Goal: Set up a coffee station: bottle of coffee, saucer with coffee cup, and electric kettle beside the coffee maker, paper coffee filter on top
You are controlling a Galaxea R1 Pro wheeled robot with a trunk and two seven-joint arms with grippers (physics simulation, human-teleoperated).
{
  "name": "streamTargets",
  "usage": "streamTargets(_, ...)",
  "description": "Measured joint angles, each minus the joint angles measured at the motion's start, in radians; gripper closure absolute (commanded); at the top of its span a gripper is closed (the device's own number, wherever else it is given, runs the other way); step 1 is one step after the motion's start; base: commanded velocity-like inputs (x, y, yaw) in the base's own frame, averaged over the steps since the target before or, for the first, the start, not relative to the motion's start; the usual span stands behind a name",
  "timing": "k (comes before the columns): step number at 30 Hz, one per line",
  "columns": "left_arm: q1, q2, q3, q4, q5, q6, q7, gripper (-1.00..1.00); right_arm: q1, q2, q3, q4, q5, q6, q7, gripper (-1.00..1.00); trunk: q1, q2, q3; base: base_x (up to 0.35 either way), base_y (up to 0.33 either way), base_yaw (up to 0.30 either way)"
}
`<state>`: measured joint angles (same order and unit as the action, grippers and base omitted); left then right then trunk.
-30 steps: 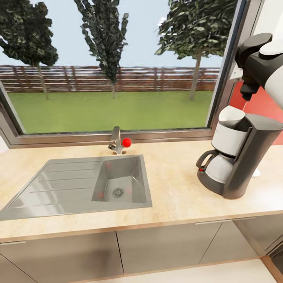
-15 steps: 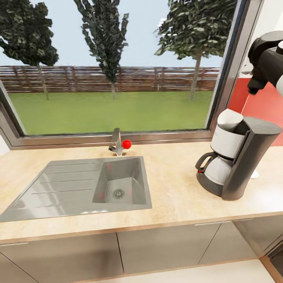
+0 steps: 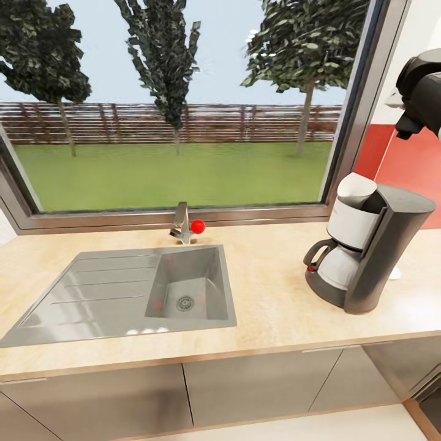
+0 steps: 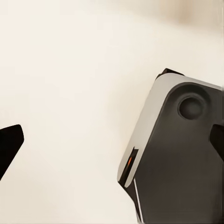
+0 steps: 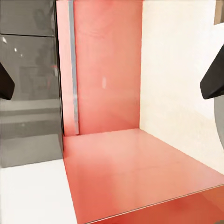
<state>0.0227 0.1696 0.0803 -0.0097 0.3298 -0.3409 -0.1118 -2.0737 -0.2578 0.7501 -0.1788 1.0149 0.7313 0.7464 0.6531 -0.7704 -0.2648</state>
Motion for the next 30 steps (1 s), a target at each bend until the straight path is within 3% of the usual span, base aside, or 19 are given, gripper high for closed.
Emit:
streamTargets(6,0.0,-0.017,0.003,-0.002,0.001,-0.001,0.0,-1.0,0.0,-0.012,-0.066,0.003,-0.001,0.003,-0.026,-1.0,0.0,0.0,0.0,-0.018,-0.017,0.0)
streamTargets(10,0.0,-0.043,0.002,-0.003,0.002,0.0,0.0,-1.0,0.0,-0.017,-0.108,0.005,-0.004,0.002,-0.053,-1.0,0.0,0.0,0.0,-0.146,-0.155,0.0)
streamTargets(12,0.0,-0.054,0.001,-0.003,0.002,0.0,0.001,-1.0,0.0,-0.025,-0.136,0.006,-0.028,-0.001,-0.078,-1.0,0.0,0.0,0.0,-0.193,-0.22,0.0)
streamTargets(13,0.0,-0.059,0.001,-0.003,0.002,0.001,0.001,-1.0,0.0,-0.032,-0.15,0.007,-0.074,-0.004,-0.1,-1.0,0.0,0.0,0.0,-0.199,-0.236,0.0)
streamTargets(20,0.0,-0.063,0.002,-0.003,0.002,0.003,0.001,-1.0,0.0,-0.039,-0.16,0.032,-0.15,-0.011,-0.153,-1.0,0.0,0.0,0.0,-0.158,-0.264,0.0)
streamTargets(21,0.0,-0.082,-0.004,-0.003,-0.001,0.005,0.002,-1.0,0.0,-0.042,-0.161,0.037,-0.214,-0.01,-0.172,-1.0,0.0,0.0,0.0,-0.003,-0.329,0.0)
streamTargets(24,0.0,-0.088,-0.004,-0.003,-0.002,0.005,0.003,-1.0,0.0,-0.053,-0.16,0.038,-0.24,-0.011,-0.186,-1.0,0.0,0.0,0.0,-0.047,-0.33,0.0)
streamTargets(30,0.0,-0.109,-0.012,-0.003,-0.005,0.007,0.002,-1.0,0.0,-0.072,-0.161,0.045,-0.256,-0.012,-0.201,-1.0,0.0,0.0,0.0,-0.133,-0.324,0.0)
